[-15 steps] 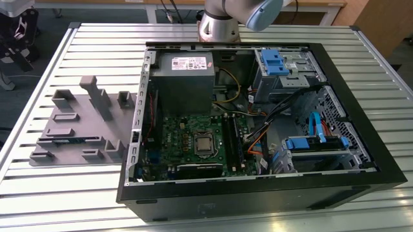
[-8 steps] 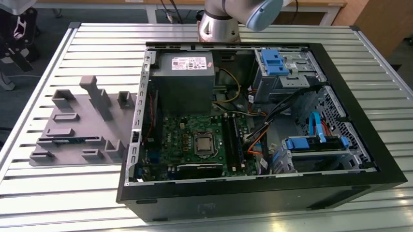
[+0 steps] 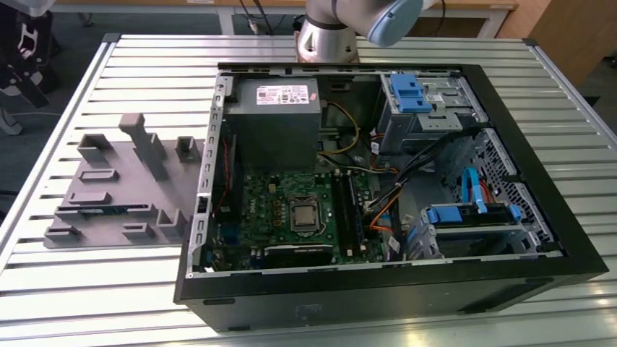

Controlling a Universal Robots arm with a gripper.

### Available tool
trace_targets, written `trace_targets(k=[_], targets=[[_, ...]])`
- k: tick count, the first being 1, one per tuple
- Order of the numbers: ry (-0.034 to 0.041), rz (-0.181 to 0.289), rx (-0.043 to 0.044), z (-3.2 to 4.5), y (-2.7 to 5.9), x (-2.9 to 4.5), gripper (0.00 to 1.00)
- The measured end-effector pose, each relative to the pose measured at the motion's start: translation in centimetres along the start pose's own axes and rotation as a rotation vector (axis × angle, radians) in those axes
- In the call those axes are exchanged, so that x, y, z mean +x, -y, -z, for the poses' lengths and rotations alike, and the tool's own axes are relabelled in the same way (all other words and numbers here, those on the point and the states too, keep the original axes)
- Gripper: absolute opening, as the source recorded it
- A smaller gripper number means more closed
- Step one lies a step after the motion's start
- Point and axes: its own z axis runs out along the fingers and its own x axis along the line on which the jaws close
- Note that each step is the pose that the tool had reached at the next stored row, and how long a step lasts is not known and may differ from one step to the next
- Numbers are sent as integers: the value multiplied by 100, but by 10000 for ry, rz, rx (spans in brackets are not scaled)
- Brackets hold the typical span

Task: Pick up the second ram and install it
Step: 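Pick up the second ram and move it above second insertion slot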

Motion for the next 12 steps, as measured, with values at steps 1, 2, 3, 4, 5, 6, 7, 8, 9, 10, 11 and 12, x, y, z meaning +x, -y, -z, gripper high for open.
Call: trace_targets(k=[1, 2, 3, 4, 5, 6, 7, 8, 9, 10, 11, 12], targets=[[-7, 161, -4, -1, 0, 0, 11], [-14, 322, -7, -3, 0, 0, 11], [-22, 473, -11, -3, 0, 0, 11], [-28, 596, -14, -4, 0, 1, 11], [-33, 724, -17, -5, 0, 0, 11], [-40, 860, -20, -6, 0, 0, 11], [-47, 976, -23, -6, 0, 1, 11], [-53, 1082, -25, -6, 0, 1, 11], [-59, 1212, -26, -8, 0, 1, 11], [-67, 1347, -28, -9, 0, 1, 11], [-75, 1489, -29, -10, 0, 2, 11], [-84, 1634, -32, -10, 1, 2, 11]])
